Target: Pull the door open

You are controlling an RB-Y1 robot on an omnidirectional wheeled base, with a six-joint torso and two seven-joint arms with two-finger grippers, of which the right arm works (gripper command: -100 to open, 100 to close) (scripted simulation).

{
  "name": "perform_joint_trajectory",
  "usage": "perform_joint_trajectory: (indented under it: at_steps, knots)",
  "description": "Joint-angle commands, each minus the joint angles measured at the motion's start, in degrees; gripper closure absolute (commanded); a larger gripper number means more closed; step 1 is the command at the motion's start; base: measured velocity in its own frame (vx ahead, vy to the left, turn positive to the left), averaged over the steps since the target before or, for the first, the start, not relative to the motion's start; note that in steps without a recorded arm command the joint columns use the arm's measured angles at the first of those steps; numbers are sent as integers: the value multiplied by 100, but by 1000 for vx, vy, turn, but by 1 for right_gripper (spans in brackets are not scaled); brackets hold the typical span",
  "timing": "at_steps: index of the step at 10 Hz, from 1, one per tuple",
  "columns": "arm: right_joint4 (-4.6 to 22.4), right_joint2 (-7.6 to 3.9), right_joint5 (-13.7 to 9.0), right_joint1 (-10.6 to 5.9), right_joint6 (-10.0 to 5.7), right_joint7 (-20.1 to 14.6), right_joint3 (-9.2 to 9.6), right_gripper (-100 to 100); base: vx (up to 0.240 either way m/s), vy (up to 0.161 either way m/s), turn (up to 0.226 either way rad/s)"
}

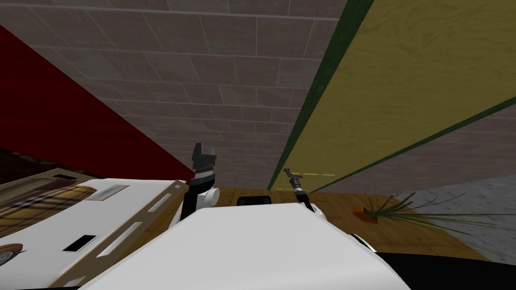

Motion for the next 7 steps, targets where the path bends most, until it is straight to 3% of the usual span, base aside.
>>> perform_joint_trajectory:
  at_steps: [1, 4, 7]
  knots:
    - [1, 3, 1, 6, 3, 0, 3, 100, -21, 3, 4]
    - [1, 3, 1, 6, 3, 0, 3, 100, -6, 0, -1]
    - [52, -134, 31, 209, -285, -144, 110, 100, -141, -61, 151]
